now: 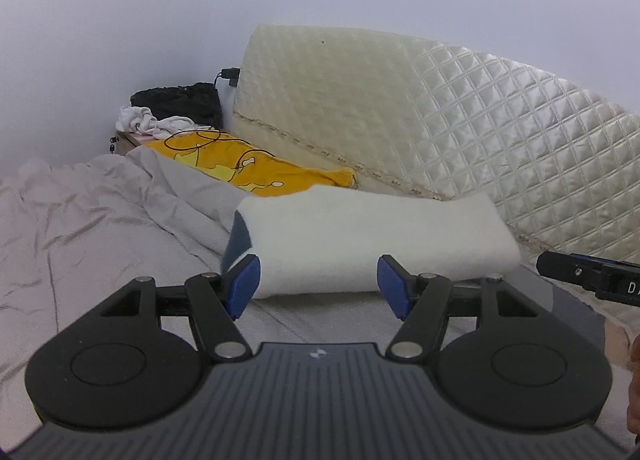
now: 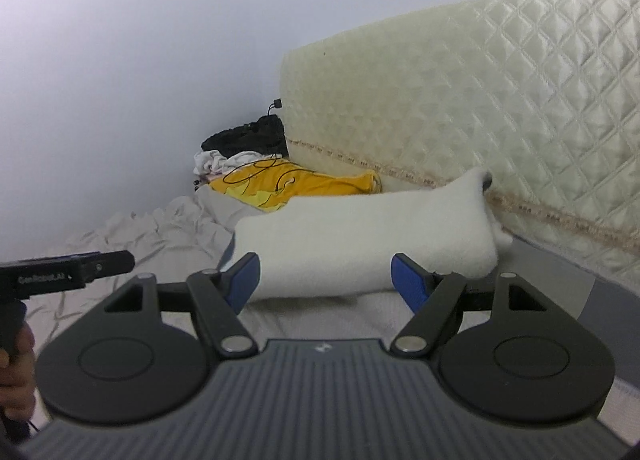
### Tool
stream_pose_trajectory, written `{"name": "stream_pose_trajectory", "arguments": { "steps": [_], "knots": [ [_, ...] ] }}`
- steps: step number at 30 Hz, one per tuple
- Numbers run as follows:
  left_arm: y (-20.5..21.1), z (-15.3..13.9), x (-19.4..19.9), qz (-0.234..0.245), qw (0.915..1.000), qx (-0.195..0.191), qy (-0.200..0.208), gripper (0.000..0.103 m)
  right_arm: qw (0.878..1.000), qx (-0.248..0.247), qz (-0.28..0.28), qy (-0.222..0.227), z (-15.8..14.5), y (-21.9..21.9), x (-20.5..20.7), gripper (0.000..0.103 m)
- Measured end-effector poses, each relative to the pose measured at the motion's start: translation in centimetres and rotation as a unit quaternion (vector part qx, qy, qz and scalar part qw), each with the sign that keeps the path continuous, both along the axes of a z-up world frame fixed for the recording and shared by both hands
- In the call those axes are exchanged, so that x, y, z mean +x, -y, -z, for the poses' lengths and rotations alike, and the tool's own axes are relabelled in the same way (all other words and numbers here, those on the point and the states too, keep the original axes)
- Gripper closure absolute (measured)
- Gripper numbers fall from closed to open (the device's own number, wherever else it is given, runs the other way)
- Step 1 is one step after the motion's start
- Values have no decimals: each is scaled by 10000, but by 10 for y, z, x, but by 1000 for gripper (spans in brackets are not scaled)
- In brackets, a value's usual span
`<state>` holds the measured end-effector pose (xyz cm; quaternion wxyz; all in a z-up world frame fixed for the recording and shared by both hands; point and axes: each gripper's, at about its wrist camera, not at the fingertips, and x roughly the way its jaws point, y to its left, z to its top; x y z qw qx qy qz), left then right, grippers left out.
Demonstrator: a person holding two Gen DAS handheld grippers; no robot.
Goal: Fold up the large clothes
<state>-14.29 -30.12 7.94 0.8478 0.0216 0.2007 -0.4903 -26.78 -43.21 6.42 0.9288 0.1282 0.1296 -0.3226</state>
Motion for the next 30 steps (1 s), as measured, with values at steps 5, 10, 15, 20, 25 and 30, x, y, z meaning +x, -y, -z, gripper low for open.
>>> {"name": "stream_pose_trajectory", "arguments": {
  "steps": [5, 10, 15, 20, 25, 30],
  "knots": [
    [-5, 3, -7, 41, 10000, 19, 24, 31, 9999, 46, 111, -45, 8, -4, 2, 28],
    [-8, 7, -12, 52, 10000, 3, 16, 28, 9998, 43, 151, -99, 13, -7, 4, 28],
    [-13, 10, -13, 70, 10000, 8, -7, 25, 9998, -34, 149, -159, 14, -12, 6, 28],
    [-15, 12, -16, 157, 9998, 62, 51, 7, 9996, -46, 197, -202, 16, -13, 7, 28],
    [-16, 12, -20, 68, 9999, 7, 90, 1, 9991, -77, 288, -308, 16, -14, 10, 29],
    [-18, 11, -20, -23, 9999, 63, 145, 0, 9989, -101, 324, -337, 15, -13, 11, 29]
  ]
}}
